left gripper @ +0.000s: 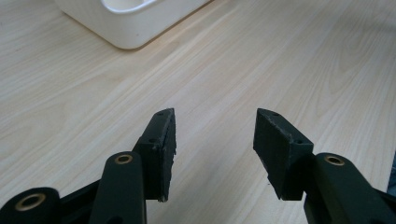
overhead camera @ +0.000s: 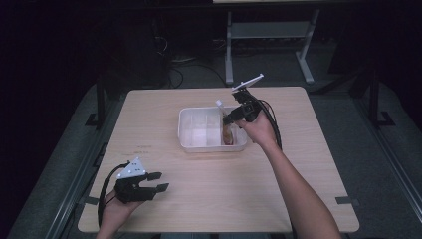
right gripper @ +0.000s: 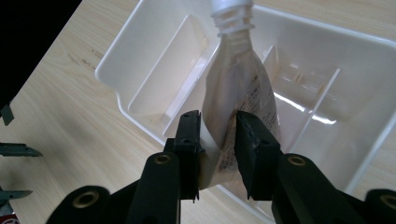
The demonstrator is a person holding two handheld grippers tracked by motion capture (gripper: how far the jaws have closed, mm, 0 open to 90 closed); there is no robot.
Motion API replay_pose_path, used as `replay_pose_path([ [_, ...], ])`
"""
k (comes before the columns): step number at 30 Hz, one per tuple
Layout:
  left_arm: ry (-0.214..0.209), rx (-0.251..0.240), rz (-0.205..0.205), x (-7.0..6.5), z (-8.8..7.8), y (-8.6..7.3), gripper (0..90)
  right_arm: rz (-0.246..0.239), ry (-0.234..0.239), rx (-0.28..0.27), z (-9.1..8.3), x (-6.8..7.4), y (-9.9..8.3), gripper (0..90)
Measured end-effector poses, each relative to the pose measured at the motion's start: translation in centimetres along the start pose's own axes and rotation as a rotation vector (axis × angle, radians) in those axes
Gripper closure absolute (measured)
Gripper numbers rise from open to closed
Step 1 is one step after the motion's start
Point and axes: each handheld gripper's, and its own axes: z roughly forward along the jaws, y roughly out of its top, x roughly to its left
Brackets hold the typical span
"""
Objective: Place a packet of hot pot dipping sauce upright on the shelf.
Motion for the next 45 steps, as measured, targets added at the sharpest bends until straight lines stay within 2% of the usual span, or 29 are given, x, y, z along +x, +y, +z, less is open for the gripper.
replay_pose_path([
  [7,-0.001,0.006,0.001,-0.1,0.2,0.0,48.5,-0.02,-0.007,-0.011,-0.7,-0.4,-0.5,65.8],
  [12,-0.001,0.009,0.002,-0.1,0.4,0.0,48.1,-0.02,0.019,-0.035,-1.6,-0.5,-0.7,62.5],
  [15,-0.003,0.014,0.005,-0.2,0.5,0.0,47.8,-0.035,0.022,-0.047,-2.0,-0.5,-0.8,60.5],
  [25,0.005,0.009,0.004,-0.1,0.4,0.0,46.8,-0.043,0.038,-0.064,-3.2,-0.7,-1.5,58.3],
  [34,0.005,0.014,0.006,-0.1,0.4,0.0,46.2,-0.069,0.075,-0.096,-4.5,-1.1,-2.7,53.6],
  [38,0.01,0.012,0.0,-0.1,0.4,-0.1,44.9,-0.087,0.077,-0.102,-4.7,-1.2,-3.4,52.2],
  [45,0.012,0.018,-0.001,-0.1,0.5,-0.1,44.4,-0.099,0.115,-0.121,-5.7,-1.9,-4.9,49.8],
])
